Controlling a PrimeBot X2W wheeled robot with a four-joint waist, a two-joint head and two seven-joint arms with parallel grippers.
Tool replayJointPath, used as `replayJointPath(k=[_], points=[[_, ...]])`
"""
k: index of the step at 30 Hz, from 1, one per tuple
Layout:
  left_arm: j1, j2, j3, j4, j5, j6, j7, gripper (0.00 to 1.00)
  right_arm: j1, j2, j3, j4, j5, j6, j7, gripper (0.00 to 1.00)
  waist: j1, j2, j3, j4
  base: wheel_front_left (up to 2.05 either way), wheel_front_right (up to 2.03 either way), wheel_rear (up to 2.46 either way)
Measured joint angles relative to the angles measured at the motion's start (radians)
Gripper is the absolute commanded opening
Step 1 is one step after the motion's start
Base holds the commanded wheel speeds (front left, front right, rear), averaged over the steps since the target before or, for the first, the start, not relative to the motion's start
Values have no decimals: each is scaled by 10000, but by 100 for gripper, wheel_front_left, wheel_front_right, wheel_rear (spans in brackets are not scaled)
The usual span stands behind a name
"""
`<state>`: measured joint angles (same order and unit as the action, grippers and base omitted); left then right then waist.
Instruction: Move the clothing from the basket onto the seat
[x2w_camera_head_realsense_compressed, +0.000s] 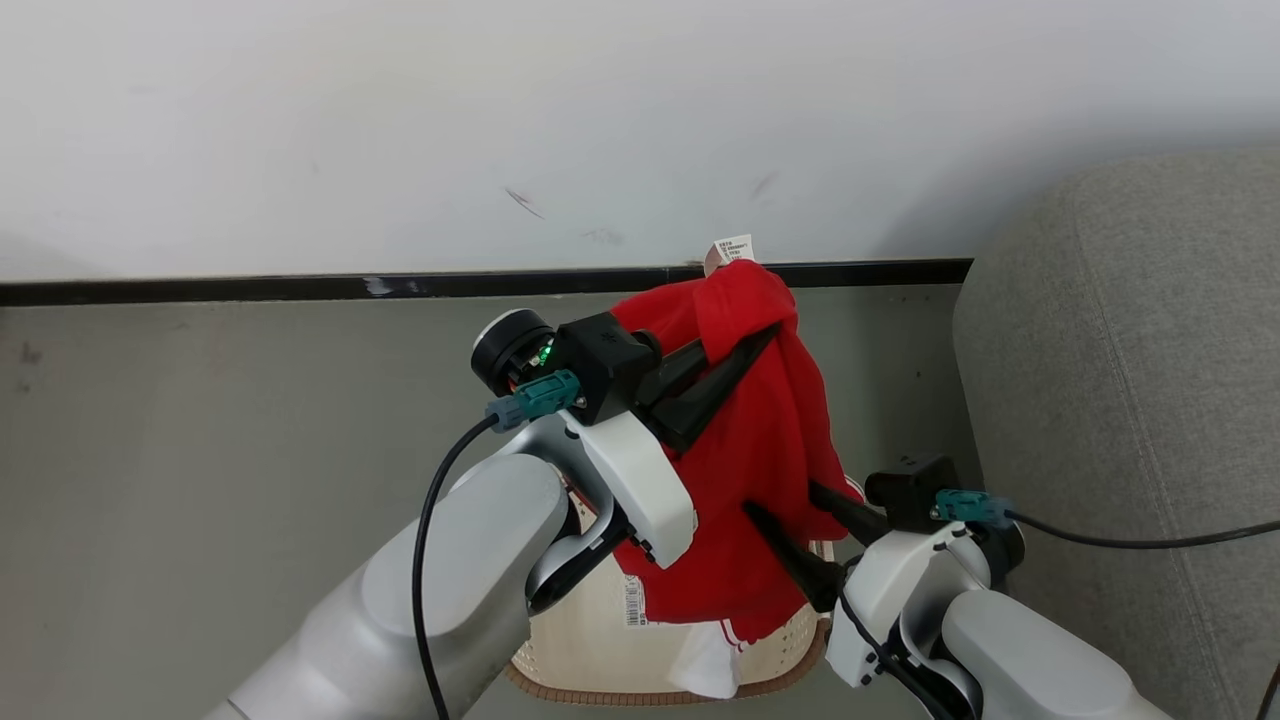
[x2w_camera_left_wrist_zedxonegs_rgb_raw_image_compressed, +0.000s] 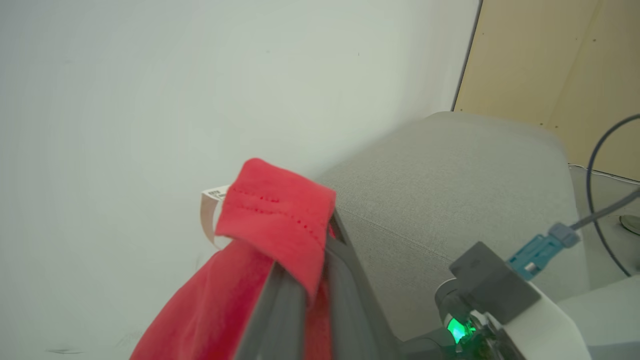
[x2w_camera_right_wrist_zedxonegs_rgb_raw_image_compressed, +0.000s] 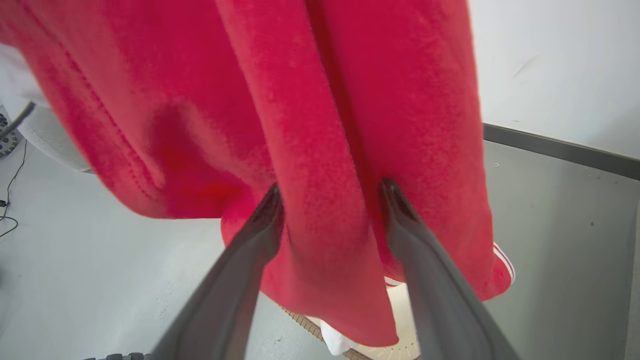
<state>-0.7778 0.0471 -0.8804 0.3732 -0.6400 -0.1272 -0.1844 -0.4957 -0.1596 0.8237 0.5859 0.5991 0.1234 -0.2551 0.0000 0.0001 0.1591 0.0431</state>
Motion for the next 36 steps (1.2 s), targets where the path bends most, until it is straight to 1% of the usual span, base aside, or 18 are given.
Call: replayJointPath(k=[1,4,5,6,7,18,22,28,33,36], points=[[0,-4,-6,-8,-27,0,-2,0,-60,17,31,63,61,0,0,46,0,0,24,17,0,0,0],[-1,-6,-17,-33,-115,0,-4,0,-215,25,121,257,209,0,2,42,0,0,95,64,0,0,0],[-1,-8,-31,-48,-117,0,-4,0,-271,25,130,330,284,0,0,38,0,0,117,78,0,0,0],[-1,-8,-44,-67,-127,0,-6,0,-308,23,140,376,330,0,0,14,0,0,137,91,0,0,0],[-2,-10,-56,-82,-128,0,-8,0,-352,13,171,418,376,0,0,0,0,0,158,103,0,0,0],[-141,-21,-29,19,-288,0,-63,0,-714,-36,117,290,635,0,2,0,0,0,233,32,0,0,0],[-140,42,92,222,-337,0,-115,0,-714,-136,-171,6,690,0,2,0,0,0,224,-43,0,0,0],[7,422,288,759,-464,0,-203,0,-626,-483,-688,-493,675,0,2,0,0,0,189,-172,0,0,0],[311,479,295,1060,-548,0,-286,0,-575,-673,-1152,-886,577,0,2,0,0,0,131,-268,0,0,0],[350,539,318,1266,-608,0,-297,0,-397,-677,-1488,-1204,453,0,2,0,0,0,95,-340,0,0,0]])
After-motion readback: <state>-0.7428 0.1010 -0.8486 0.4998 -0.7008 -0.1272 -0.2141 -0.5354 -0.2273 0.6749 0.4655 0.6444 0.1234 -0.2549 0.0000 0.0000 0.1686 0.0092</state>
